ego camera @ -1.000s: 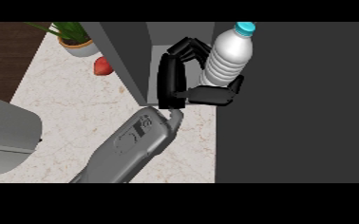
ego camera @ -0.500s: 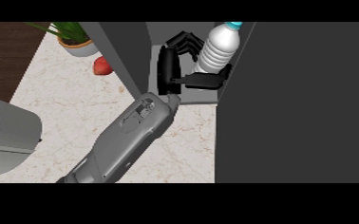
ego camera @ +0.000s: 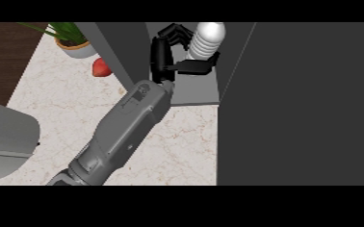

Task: Pick up the bottled water, place it into the cabinet and close the cabinet

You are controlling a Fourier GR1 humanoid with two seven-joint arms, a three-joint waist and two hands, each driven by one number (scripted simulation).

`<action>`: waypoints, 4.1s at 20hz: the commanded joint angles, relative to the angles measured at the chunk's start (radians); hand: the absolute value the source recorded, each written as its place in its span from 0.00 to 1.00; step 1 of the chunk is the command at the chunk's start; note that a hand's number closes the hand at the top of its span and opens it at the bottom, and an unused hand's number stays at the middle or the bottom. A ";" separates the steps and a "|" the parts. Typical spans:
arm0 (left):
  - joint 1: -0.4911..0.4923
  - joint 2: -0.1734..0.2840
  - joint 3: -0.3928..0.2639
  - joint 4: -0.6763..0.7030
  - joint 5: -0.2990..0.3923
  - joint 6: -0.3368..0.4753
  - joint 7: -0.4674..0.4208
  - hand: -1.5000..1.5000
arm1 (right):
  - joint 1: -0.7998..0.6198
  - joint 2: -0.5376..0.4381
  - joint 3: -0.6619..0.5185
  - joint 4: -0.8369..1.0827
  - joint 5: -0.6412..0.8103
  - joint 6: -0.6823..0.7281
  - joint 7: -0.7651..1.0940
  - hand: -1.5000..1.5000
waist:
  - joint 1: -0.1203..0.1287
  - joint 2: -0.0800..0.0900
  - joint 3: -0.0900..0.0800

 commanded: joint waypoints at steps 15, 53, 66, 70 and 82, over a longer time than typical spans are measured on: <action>-0.227 0.010 0.055 0.492 -0.092 -0.057 -0.090 0.00 | -0.003 0.004 -0.029 -0.056 -0.087 0.022 0.012 0.00 | -0.015 0.007 0.000; 0.458 0.077 -0.238 -0.572 -0.019 -0.181 0.035 0.00 | -0.003 0.031 0.057 -0.189 -0.060 -0.060 0.129 0.00 | 0.059 -0.019 -0.001; 0.757 0.234 -0.295 -0.960 -0.060 -0.115 0.094 0.00 | -0.001 -0.094 0.261 -0.231 0.053 0.088 0.203 1.00 | 0.045 -0.018 -0.001; 0.876 0.297 -0.292 -1.068 -0.050 -0.159 0.044 0.00 | -0.017 -0.129 0.334 -0.198 0.079 0.112 0.239 1.00 | 0.046 -0.017 -0.001; 1.048 0.379 -0.257 -1.167 -0.036 -0.203 -0.026 0.00 | -0.189 -0.041 0.733 -0.229 0.296 -0.018 0.425 1.00 | 0.056 -0.017 -0.005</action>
